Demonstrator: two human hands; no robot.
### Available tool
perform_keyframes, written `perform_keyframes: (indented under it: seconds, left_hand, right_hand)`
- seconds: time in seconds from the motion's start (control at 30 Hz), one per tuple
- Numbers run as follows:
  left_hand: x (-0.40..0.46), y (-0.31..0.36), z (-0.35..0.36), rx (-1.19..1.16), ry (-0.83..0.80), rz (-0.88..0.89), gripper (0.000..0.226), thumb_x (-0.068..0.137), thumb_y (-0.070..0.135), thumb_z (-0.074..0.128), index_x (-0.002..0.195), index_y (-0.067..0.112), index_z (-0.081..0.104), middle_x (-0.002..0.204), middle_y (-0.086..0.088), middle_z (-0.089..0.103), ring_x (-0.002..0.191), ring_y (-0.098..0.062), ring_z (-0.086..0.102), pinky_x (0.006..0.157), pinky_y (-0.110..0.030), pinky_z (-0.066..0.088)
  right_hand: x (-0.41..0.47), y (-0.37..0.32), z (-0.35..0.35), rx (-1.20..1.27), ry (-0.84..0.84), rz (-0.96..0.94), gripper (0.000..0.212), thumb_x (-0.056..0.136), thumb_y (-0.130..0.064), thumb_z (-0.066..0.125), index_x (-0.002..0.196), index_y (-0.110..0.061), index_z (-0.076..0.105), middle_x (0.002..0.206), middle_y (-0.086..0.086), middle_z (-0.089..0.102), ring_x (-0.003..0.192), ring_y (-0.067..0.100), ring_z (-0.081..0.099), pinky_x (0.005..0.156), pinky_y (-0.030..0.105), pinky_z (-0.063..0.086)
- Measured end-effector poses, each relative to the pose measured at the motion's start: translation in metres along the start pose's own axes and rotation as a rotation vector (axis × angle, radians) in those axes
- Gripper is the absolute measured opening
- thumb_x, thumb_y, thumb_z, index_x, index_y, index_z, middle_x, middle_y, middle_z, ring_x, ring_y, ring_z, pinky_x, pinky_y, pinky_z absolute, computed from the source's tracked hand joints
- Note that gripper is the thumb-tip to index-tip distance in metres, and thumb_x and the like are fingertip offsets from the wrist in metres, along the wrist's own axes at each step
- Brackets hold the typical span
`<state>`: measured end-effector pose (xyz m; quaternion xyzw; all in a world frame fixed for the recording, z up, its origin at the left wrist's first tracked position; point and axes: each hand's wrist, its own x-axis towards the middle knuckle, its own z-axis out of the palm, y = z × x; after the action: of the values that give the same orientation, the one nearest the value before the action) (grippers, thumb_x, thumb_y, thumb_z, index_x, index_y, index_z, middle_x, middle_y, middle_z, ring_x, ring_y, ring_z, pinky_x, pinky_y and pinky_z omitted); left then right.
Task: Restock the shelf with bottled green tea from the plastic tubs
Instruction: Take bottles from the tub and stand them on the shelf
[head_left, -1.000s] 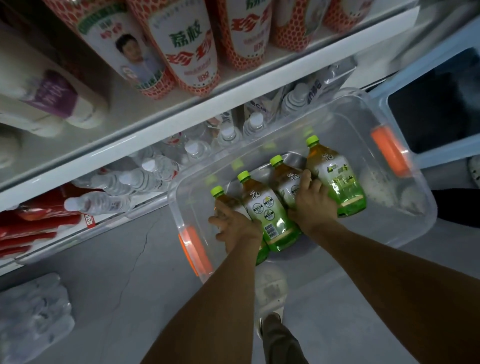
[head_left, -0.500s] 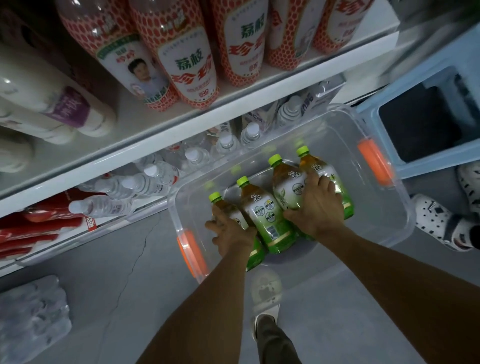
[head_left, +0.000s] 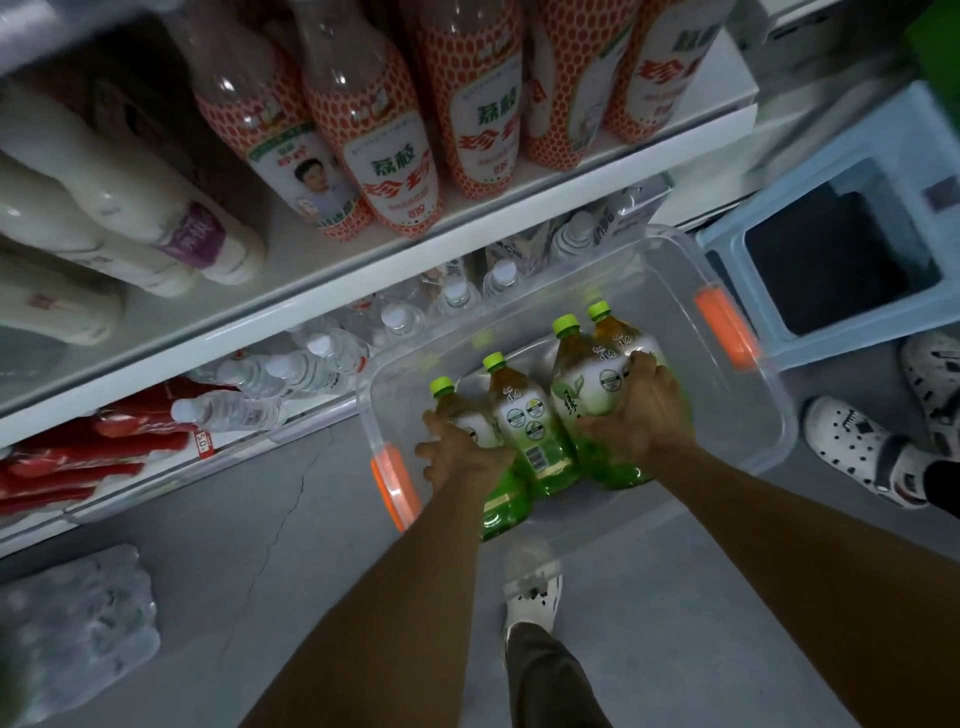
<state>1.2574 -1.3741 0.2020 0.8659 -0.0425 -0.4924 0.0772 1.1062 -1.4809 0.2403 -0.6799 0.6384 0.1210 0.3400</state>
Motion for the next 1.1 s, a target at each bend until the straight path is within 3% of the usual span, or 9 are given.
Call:
perform_keyframes:
  seconds: [0.2, 0.33, 0.43, 0.57, 0.67, 0.8, 0.87, 0.97, 1.1]
  left_hand:
    - [-0.046, -0.007, -0.045, -0.252, -0.018, 0.15, 0.127, 0.06, 0.028, 0.093, 0.155, 0.013, 0.009, 0.148, -0.016, 0.04, 0.132, -0.033, 0.046, 0.108, -0.039, 0.046]
    - [-0.082, -0.015, -0.086, -0.457, -0.083, 0.21, 0.095, 0.071, 0.011, 0.088, 0.141, 0.018, 0.025, 0.124, -0.006, 0.055, 0.108, -0.024, 0.057, 0.065, -0.027, 0.061]
    - [-0.105, -0.035, -0.123, -0.549, -0.065, 0.288, 0.083, 0.062, 0.008, 0.09, 0.131, 0.013, 0.043, 0.107, -0.006, 0.068, 0.094, -0.022, 0.068, 0.079, -0.04, 0.06]
    - [-0.142, -0.087, -0.186, -0.716, -0.219, 0.341, 0.038, 0.079, -0.002, 0.077, 0.106, 0.019, 0.059, 0.096, -0.004, 0.075, 0.087, -0.023, 0.07, 0.087, -0.047, 0.055]
    - [-0.17, -0.134, -0.228, -0.828, -0.341, 0.355, 0.068, 0.064, 0.01, 0.082, 0.126, 0.012, 0.057, 0.121, -0.014, 0.071, 0.106, -0.032, 0.069, 0.09, -0.054, 0.057]
    - [-0.21, -0.188, -0.278, -0.94, -0.375, 0.387, 0.096, 0.057, 0.006, 0.081, 0.145, 0.004, 0.042, 0.111, -0.013, 0.073, 0.096, -0.031, 0.071, 0.072, -0.046, 0.062]
    - [-0.233, -0.214, -0.304, -0.971, -0.35, 0.442, 0.083, 0.061, 0.011, 0.088, 0.137, 0.005, 0.054, 0.101, -0.012, 0.076, 0.085, -0.027, 0.074, 0.066, -0.041, 0.062]
    - [-0.263, -0.262, -0.339, -1.029, -0.252, 0.521, 0.069, 0.064, 0.03, 0.085, 0.127, 0.013, 0.063, 0.105, -0.011, 0.077, 0.089, -0.026, 0.075, 0.073, -0.04, 0.061]
    - [-0.296, -0.335, -0.38, -1.1, -0.06, 0.582, 0.071, 0.06, 0.034, 0.083, 0.126, 0.016, 0.062, 0.105, -0.01, 0.077, 0.091, -0.028, 0.075, 0.078, -0.042, 0.061]
  right_hand:
    - [-0.039, -0.019, -0.039, 0.245, -0.014, 0.047, 0.093, 0.052, -0.036, 0.086, 0.129, -0.004, 0.046, 0.119, 0.011, 0.058, 0.117, 0.032, 0.056, 0.098, 0.043, 0.05]
    - [-0.072, -0.038, -0.055, 0.464, -0.027, 0.027, 0.081, 0.064, -0.013, 0.088, 0.131, -0.009, 0.042, 0.104, -0.001, 0.059, 0.107, 0.023, 0.06, 0.097, 0.035, 0.051]
    - [-0.101, -0.052, -0.062, 0.566, -0.101, -0.014, 0.086, 0.054, -0.023, 0.088, 0.13, -0.007, 0.051, 0.102, 0.001, 0.071, 0.092, 0.018, 0.069, 0.086, 0.032, 0.058]
    - [-0.157, -0.078, -0.071, 0.825, -0.238, -0.003, 0.059, 0.059, -0.019, 0.083, 0.113, -0.013, 0.061, 0.099, 0.01, 0.073, 0.089, 0.029, 0.071, 0.076, 0.042, 0.06]
    - [-0.205, -0.107, -0.068, 0.945, -0.384, -0.02, 0.056, 0.05, -0.022, 0.074, 0.104, -0.008, 0.067, 0.096, 0.017, 0.074, 0.089, 0.036, 0.071, 0.089, 0.058, 0.055]
    - [-0.273, -0.15, -0.052, 1.017, -0.52, -0.009, 0.016, 0.085, -0.017, 0.056, 0.09, -0.006, 0.066, 0.069, 0.012, 0.071, 0.057, 0.026, 0.068, 0.063, 0.035, 0.058]
    - [-0.309, -0.174, -0.039, 1.029, -0.546, -0.041, 0.026, 0.088, -0.027, 0.065, 0.104, -0.007, 0.068, 0.078, 0.013, 0.074, 0.063, 0.027, 0.071, 0.059, 0.036, 0.06]
    - [-0.36, -0.212, -0.016, 0.954, -0.575, -0.134, 0.088, 0.056, -0.047, 0.09, 0.129, -0.01, 0.059, 0.108, 0.017, 0.073, 0.093, 0.035, 0.073, 0.081, 0.052, 0.059]
    - [-0.431, -0.263, 0.009, 0.893, -0.611, -0.279, 0.079, 0.057, -0.041, 0.088, 0.123, -0.005, 0.064, 0.101, 0.017, 0.075, 0.084, 0.03, 0.074, 0.071, 0.04, 0.06]
